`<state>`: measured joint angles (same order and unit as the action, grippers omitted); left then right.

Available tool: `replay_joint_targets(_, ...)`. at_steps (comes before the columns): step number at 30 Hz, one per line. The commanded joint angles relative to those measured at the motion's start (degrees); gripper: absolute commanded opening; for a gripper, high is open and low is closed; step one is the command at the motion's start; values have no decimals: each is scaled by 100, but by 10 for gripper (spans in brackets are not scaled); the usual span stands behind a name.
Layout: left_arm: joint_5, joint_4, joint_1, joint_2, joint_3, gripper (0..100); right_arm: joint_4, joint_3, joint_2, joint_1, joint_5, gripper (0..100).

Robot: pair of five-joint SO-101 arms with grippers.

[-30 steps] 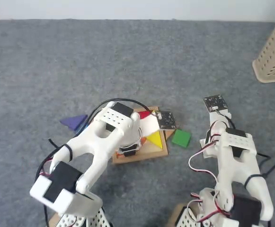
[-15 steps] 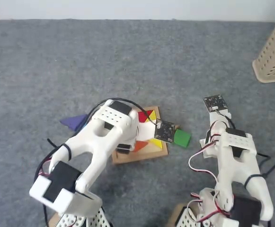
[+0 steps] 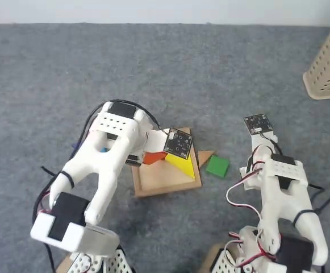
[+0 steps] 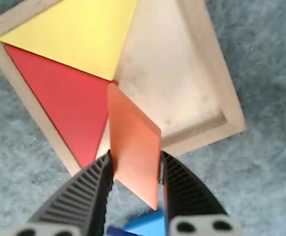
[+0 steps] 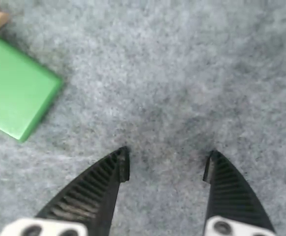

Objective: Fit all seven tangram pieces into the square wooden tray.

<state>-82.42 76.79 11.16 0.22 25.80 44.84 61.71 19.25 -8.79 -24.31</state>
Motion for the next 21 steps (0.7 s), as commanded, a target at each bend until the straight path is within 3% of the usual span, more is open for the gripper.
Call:
replay_joint_targets(1,-62,-325,-53,-264,-233,150,-154,9,171,-4,-44,246)
replay_joint_targets(12,62,-492,-114,-308,-365,154,-163,9,171,22,-44,246)
replay_joint_targets(15,1134,-545,-545,-308,-884,107,-163,9,171,22,-44,246)
replay_joint_targets(21,4343,0,-1292,-290,-1587,31,-154,9,171,22,-35,243)
